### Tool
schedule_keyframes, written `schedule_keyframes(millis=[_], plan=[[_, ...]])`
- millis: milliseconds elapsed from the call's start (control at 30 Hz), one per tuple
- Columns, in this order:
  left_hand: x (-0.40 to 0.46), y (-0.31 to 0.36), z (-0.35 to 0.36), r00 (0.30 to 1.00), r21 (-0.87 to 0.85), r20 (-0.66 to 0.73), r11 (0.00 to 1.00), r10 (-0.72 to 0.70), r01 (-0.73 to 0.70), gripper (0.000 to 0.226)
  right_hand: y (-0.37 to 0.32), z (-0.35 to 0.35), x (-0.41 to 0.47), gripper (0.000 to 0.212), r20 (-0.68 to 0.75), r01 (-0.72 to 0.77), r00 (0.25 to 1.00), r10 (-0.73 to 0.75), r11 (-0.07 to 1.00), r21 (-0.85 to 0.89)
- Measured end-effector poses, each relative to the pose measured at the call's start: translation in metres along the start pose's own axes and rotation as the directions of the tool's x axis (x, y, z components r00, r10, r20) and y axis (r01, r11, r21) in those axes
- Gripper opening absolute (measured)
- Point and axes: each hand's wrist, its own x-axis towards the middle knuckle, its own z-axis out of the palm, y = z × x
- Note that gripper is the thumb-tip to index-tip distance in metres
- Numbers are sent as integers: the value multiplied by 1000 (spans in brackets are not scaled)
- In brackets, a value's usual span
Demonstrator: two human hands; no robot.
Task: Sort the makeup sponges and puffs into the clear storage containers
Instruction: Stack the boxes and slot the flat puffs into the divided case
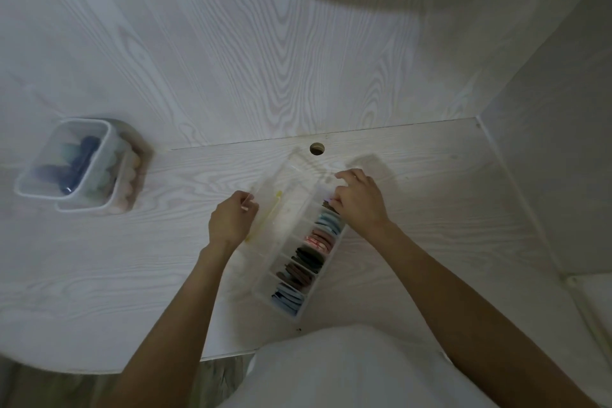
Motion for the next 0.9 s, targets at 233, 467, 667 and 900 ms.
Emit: schedule_keyframes(millis=[233, 467, 667, 900], plan=[[-10, 22, -8, 970, 1, -138, 979, 200, -202, 27, 11, 1, -24, 25, 6, -119, 992, 125, 926, 357], [-23, 65, -11, 851, 30, -221, 876, 476, -481, 27, 18, 8, -44, 21, 67, -220, 974, 214, 853, 473], [-36, 81, -1, 788, 21, -41, 789, 614, -614, 25, 31, -14, -63, 18, -19, -306, 812, 584, 453, 838], [-64, 65, 19, 791, 108, 138, 784, 596, -611, 36, 29, -38, -63, 35, -58, -173, 932, 359, 579, 797]])
